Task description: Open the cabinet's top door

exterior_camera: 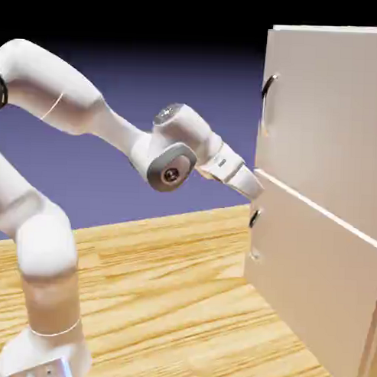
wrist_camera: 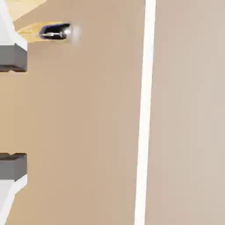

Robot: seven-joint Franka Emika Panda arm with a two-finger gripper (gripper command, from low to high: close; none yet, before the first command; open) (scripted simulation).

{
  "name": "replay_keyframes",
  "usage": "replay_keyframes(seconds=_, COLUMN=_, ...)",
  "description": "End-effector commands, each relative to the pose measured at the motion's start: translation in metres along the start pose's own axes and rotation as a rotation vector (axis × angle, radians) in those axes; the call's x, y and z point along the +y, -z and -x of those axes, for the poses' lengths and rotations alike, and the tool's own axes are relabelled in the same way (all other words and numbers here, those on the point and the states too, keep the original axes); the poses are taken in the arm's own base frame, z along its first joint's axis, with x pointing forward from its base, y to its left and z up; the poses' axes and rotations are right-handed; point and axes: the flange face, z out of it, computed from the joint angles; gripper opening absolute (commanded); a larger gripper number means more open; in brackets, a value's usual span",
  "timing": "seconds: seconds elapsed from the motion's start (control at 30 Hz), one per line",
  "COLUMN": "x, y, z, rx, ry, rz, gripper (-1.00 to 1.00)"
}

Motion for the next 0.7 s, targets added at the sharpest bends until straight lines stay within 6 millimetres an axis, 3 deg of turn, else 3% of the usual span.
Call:
replay_keyframes(seconds=0.0, x=-0.002, y=0.004, z=-0.005, rx=0.009, ry=-0.056, rz=-0.009, gripper=0.00)
replay_keyframes(seconds=0.33, x=-0.020, y=0.040, z=-0.040, rx=0.071, ry=-0.603, rz=-0.134, gripper=0.00)
replay_keyframes(seconds=0.67, x=-0.037, y=0.072, z=-0.055, rx=0.063, ry=-1.125, rz=-0.297, gripper=0.00)
